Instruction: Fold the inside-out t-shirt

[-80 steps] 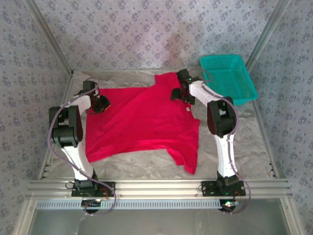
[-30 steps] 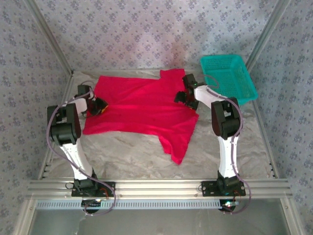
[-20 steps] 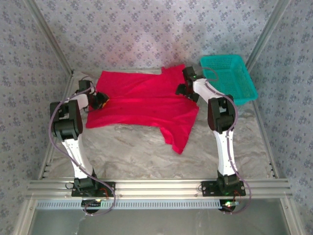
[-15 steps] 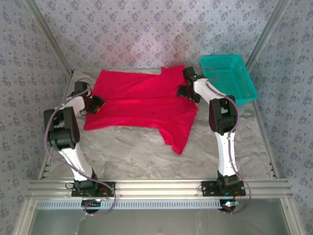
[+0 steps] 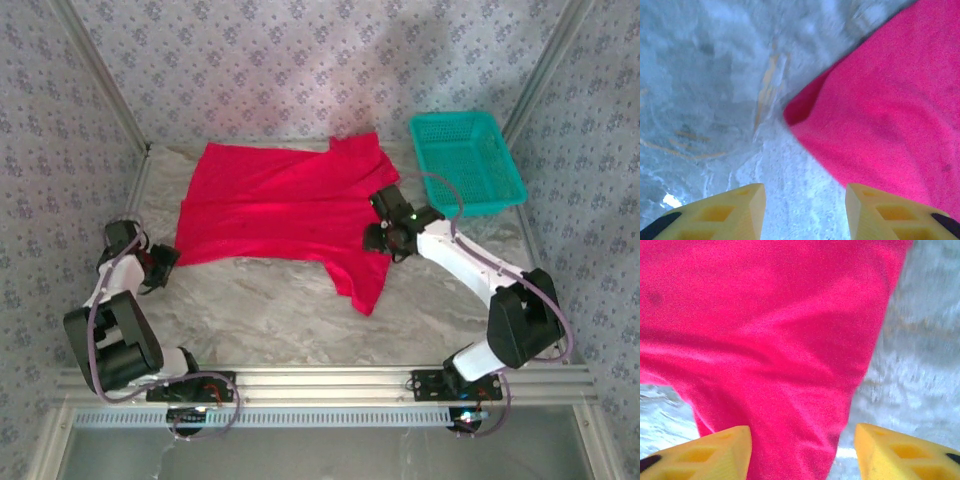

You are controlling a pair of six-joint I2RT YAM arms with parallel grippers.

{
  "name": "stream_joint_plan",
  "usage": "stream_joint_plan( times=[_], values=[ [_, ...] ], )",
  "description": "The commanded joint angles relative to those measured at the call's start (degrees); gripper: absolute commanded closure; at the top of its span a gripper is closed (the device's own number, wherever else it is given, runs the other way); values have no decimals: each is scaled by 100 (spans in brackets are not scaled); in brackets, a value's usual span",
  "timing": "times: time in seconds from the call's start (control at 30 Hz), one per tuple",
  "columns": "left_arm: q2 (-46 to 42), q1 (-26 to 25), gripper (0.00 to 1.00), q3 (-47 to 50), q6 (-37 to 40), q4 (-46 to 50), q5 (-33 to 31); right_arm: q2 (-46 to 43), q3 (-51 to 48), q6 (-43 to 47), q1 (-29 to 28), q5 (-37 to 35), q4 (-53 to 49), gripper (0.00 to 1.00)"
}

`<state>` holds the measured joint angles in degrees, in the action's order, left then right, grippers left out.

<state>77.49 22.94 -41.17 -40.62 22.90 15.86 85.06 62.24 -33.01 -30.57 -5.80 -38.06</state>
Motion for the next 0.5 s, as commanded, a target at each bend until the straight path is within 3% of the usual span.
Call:
stream_joint_plan(
  times=[0.0,0.23,0.47],
  values=[
    [168,35,54,86,-202,-630,481,-205,-486,-403,-206,215,176,49],
    [827,27,59,17,-382,-1310,632,-504,-1182,-1037,-880,266,88,52],
    [1542,-13,65,6,-446,-1772,701,-716,-1614,-1624,-1516,351,110,49]
  ],
)
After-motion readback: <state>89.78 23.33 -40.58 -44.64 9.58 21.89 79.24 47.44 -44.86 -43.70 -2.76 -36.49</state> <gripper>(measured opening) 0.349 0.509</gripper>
